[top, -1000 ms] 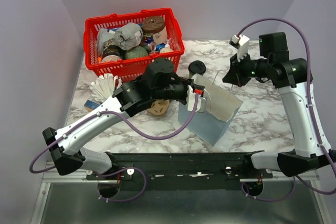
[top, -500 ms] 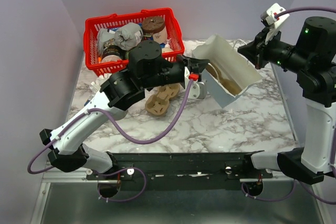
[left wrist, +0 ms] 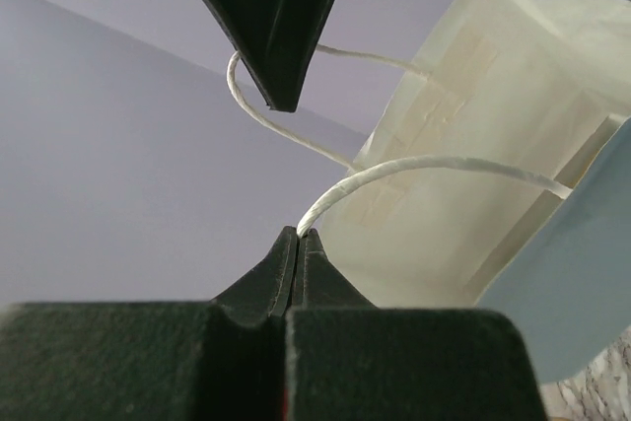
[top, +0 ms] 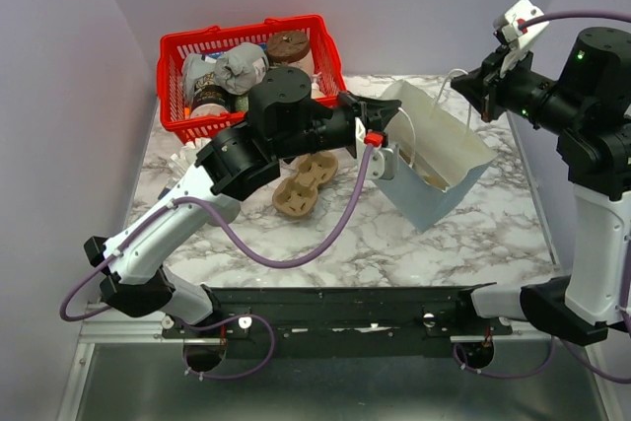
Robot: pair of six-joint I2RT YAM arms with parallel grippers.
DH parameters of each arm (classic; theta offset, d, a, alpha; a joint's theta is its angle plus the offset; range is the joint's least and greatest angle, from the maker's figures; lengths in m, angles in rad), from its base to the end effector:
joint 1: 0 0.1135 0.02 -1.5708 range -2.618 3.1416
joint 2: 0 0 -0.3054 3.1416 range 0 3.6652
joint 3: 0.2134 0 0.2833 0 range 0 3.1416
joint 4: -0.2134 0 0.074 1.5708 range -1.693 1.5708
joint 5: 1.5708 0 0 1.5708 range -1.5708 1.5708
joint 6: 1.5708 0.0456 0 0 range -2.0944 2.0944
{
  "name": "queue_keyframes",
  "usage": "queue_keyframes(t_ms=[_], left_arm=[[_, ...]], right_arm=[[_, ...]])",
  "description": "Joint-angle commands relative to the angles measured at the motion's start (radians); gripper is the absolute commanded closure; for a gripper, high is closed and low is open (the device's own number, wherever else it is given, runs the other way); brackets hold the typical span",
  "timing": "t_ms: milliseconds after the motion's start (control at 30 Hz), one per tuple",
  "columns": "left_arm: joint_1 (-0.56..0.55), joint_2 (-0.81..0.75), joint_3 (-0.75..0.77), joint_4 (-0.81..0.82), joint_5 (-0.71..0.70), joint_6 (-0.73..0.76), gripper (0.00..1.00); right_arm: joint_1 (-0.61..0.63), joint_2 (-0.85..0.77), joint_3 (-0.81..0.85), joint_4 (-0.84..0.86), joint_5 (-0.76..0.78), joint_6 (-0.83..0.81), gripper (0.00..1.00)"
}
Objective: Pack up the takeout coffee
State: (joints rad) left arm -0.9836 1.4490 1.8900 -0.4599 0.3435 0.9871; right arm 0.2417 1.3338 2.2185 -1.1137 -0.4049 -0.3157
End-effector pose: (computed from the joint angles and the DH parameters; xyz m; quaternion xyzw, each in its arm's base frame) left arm 0.1670 -0.2787 0.5869 0.6523 0.2888 -0.1208 0.6903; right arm 0.1803 0.0630 0.6363 -0.3313 0.7033 0.1349 0.6144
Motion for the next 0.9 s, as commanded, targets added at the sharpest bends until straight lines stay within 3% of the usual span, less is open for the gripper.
queue_keyframes(t_ms=[0, 67, 100, 133, 167, 200, 233, 267, 300, 333, 367, 400, 433, 467, 533, 567, 600, 633, 667, 700, 733, 767, 800, 833, 867], left_arm=[[0.038, -0.01, -0.067, 0.091, -0.002, -0.092, 1.0], [0.074, 0.037, -0.082, 0.014, 0.022, -0.071, 1.0], [0.039, 0.056, 0.002, -0.076, 0.037, -0.064, 1.0], [-0.008, 0.069, 0.137, -0.117, 0.104, -0.121, 1.0], [-0.01, 0.067, 0.124, -0.065, 0.106, -0.183, 1.0], [-0.01, 0.059, 0.059, 0.011, 0.059, -0.192, 1.0], [-0.01, 0.057, -0.024, 0.054, 0.001, -0.133, 1.0], [-0.036, 0.066, 0.013, 0.031, -0.006, -0.119, 1.0], [-0.039, 0.071, 0.07, 0.039, 0.032, -0.172, 1.0], [-0.04, 0.076, 0.13, 0.103, 0.038, -0.311, 1.0], [-0.036, 0.077, 0.104, 0.134, -0.039, -0.309, 1.0], [-0.03, 0.08, 0.043, 0.177, -0.093, -0.273, 1.0], [-0.024, 0.091, -0.029, 0.194, -0.141, -0.211, 1.0], [-0.027, 0.123, 0.019, 0.128, -0.171, -0.206, 1.0], [-0.033, 0.131, 0.192, 0.037, -0.004, -0.301, 1.0], [-0.036, 0.104, 0.176, 0.079, 0.0, -0.365, 1.0], [-0.049, 0.091, 0.128, 0.136, -0.099, -0.361, 1.0], [-0.043, 0.093, 0.035, 0.209, -0.154, -0.326, 1.0], [-0.029, 0.132, 0.023, 0.205, -0.194, -0.291, 1.0], [-0.026, 0.158, 0.068, 0.14, -0.214, -0.259, 1.0], [-0.035, 0.18, 0.286, -0.043, -0.07, -0.286, 1.0], [-0.035, 0.191, 0.337, -0.046, -0.017, -0.341, 1.0], [-0.035, 0.174, 0.305, 0.017, -0.044, -0.425, 1.0], [-0.035, 0.156, 0.144, 0.109, -0.125, -0.374, 1.0], [-0.035, 0.131, 0.08, 0.131, -0.162, -0.313, 1.0]], right_arm=[[-0.005, -0.053, -0.142, 0.101, 0.059, -0.037, 0.99], [-0.005, -0.062, -0.197, 0.086, 0.022, -0.069, 0.99], [-0.005, -0.024, -0.124, 0.054, -0.144, -0.039, 0.99], [-0.004, -0.006, -0.053, 0.025, -0.211, 0.007, 0.99], [-0.004, 0.007, -0.033, 0.038, -0.201, 0.035, 0.99], [-0.005, 0.004, -0.077, 0.066, -0.048, 0.049, 0.99], [-0.005, 0.021, -0.089, 0.074, -0.002, 0.021, 1.0], [-0.004, 0.051, -0.019, -0.002, -0.026, 0.036, 0.99], [-0.005, 0.08, 0.226, -0.033, -0.181, 0.068, 1.0], [-0.005, 0.109, 0.281, -0.047, -0.213, 0.093, 0.99], [-0.004, 0.087, 0.245, 0.006, -0.168, 0.093, 1.0], [-0.005, 0.043, -0.06, 0.059, 0.013, 0.064, 1.0], [-0.005, 0.018, -0.13, 0.087, 0.078, -0.038, 1.0], [-0.005, 0.053, -0.076, 0.005, 0.069, -0.014, 0.99], [-0.005, 0.091, 0.216, -0.058, -0.269, 0.08, 1.0], [0.005, 0.07, 0.21, 0.015, -0.285, 0.119, 1.0], [0.027, 0.047, 0.151, 0.064, -0.088, 0.125, 0.99], [0.025, 0.021, -0.07, 0.112, 0.028, 0.051, 0.99], [0.024, 0.012, -0.116, 0.145, 0.135, 0.011, 1.0], [0.012, 0.046, -0.067, 0.097, 0.065, 0.003, 1.0], [0.007, 0.07, 0.025, 0.036, -0.069, 0.018, 1.0], [0.008, 0.079, 0.14, -0.013, -0.163, 0.026, 1.0], [0.024, 0.055, 0.097, 0.017, -0.114, 0.053, 1.0], [0.024, 0.033, 0.019, 0.052, -0.05, 0.026, 1.0], [0.024, 0.015, -0.068, 0.101, 0.016, 0.003, 1.0]])
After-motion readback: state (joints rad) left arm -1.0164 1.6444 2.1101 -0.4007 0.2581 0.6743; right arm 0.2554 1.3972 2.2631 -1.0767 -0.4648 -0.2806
